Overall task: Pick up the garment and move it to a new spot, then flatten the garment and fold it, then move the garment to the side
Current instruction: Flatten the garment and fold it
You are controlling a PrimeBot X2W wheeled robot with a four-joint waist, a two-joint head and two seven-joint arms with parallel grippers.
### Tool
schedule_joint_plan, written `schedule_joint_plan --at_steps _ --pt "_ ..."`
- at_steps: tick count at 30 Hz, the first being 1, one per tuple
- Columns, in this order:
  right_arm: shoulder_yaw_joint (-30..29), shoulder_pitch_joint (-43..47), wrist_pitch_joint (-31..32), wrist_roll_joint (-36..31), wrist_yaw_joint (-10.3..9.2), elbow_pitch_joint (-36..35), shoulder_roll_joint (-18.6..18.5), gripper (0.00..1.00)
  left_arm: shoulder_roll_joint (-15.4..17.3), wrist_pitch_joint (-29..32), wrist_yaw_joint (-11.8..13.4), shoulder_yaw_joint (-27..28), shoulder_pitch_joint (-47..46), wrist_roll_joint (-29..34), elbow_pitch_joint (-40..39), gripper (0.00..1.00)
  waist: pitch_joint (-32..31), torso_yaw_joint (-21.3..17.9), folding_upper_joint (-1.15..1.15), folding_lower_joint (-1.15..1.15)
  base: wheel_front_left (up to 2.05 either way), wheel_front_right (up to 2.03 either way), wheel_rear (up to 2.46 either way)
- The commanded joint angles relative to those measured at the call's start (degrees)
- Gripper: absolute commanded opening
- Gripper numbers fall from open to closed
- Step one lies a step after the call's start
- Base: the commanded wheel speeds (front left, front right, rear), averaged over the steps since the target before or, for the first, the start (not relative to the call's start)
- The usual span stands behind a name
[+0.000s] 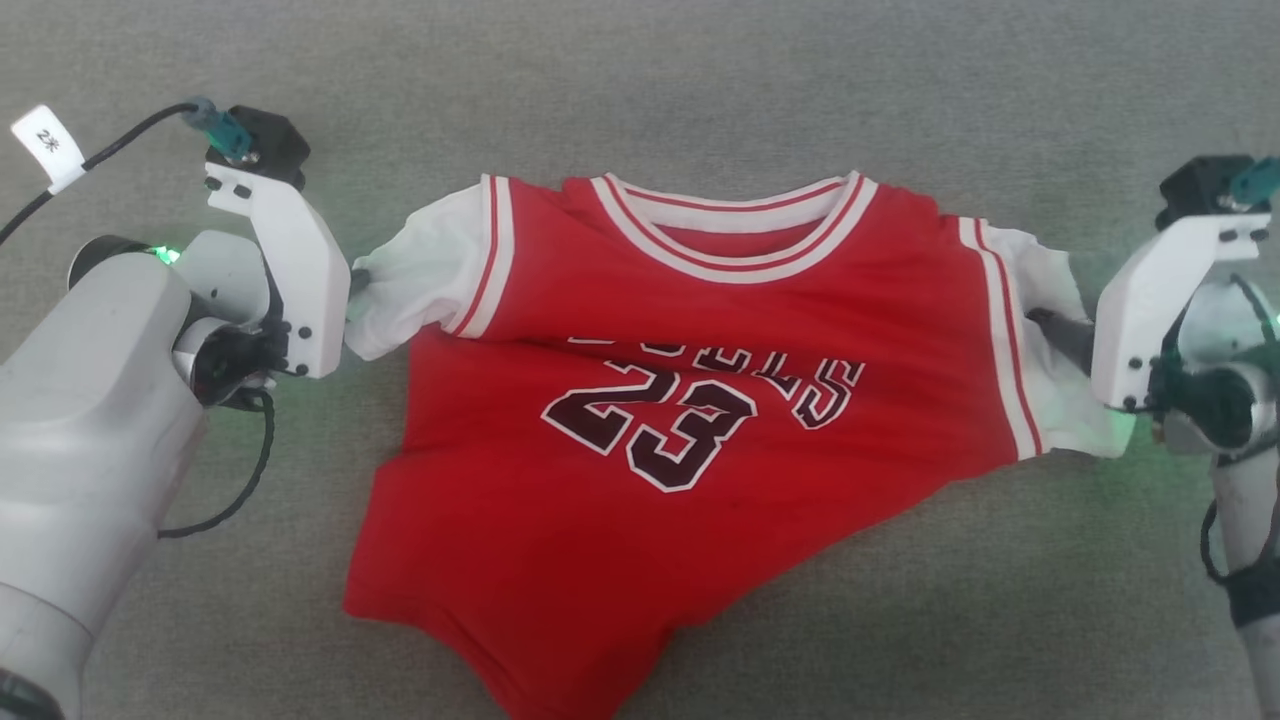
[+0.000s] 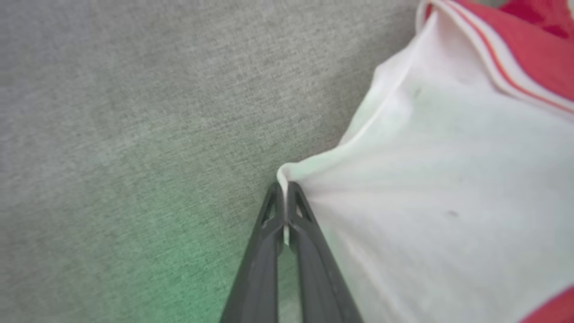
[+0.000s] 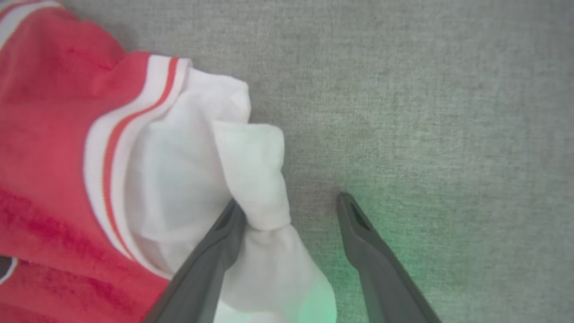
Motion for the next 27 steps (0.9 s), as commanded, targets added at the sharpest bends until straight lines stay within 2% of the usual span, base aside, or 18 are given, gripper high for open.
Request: schedule_joint_plan --at_steps 1,5,11,22,27 --pt "0.74 -0.62 0.90 0.76 0.02 1.78 0.14 0.00 0.46 -0.40 0.31 -0.87 0.48 -0.67 1.90 0.00 0.24 0.61 0.00 0.00 0.00 0.00 0.00" --pt "0.48 -2.19 0.01 1.34 0.01 3.07 -0.61 0.00 0.15 -1.74 0.31 -1.43 -0.97 -1.22 3.37 0.00 -0.32 1.62 0.00 0.00 0.00 0.00 0.00" --pt "1.29 -4.04 -2.77 2.23 0.02 1.00 -1.87 0.00 -0.24 -2.85 0.26 -2.47 -3.27 -2.05 3.47 0.00 -3.10 2.63 0.00 0.00 0.00 0.00 0.00" --pt "6.51 -8.97 -7.52 4.94 0.02 -4.66 -3.42 0.00 -0.46 -3.07 0.23 -3.34 -8.89 -1.93 4.74 0.00 -14.27 4.18 0.00 0.00 0.00 0.00 0.00" --pt "8.47 -12.02 -9.33 4.53 0.01 -6.06 -3.01 0.00 -0.04 -2.19 0.86 -3.15 -12.46 -1.23 4.72 0.00 -19.03 4.45 0.00 0.00 0.00 0.00 0.00"
